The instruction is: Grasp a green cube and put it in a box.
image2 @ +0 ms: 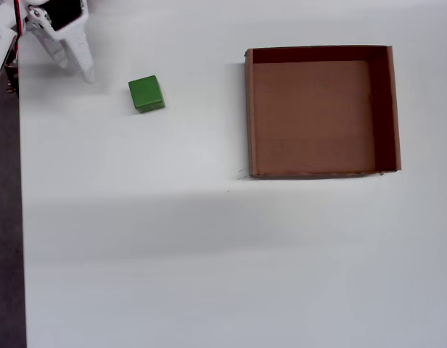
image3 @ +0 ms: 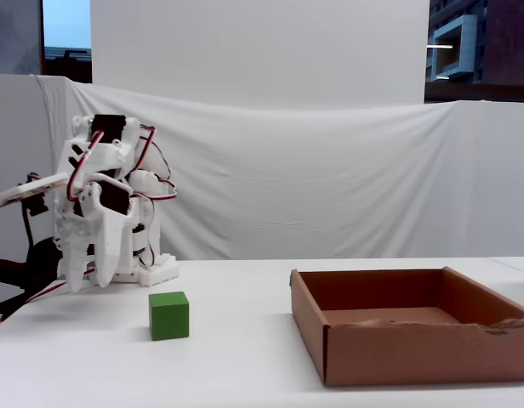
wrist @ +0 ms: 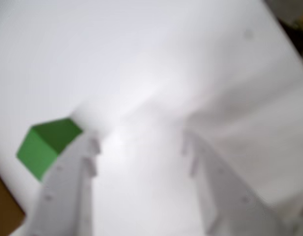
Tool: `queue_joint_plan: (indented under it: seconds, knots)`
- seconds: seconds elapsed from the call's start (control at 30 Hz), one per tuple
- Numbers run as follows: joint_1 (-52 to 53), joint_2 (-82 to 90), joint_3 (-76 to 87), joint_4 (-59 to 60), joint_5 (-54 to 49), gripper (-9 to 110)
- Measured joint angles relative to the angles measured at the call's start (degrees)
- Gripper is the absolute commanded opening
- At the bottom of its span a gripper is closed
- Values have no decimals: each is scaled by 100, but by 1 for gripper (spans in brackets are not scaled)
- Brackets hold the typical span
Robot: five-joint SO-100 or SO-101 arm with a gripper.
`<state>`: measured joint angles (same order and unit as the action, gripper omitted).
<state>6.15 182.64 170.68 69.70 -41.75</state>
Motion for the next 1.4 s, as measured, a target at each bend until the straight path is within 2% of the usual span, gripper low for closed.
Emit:
queue_joint_plan:
  seconds: [0.2,1.03,1.4]
  knots:
    - [1037,9,0,35,53,21]
    - [1046,9,0,26,62,21]
    - [-18,9,0,-62,62,21]
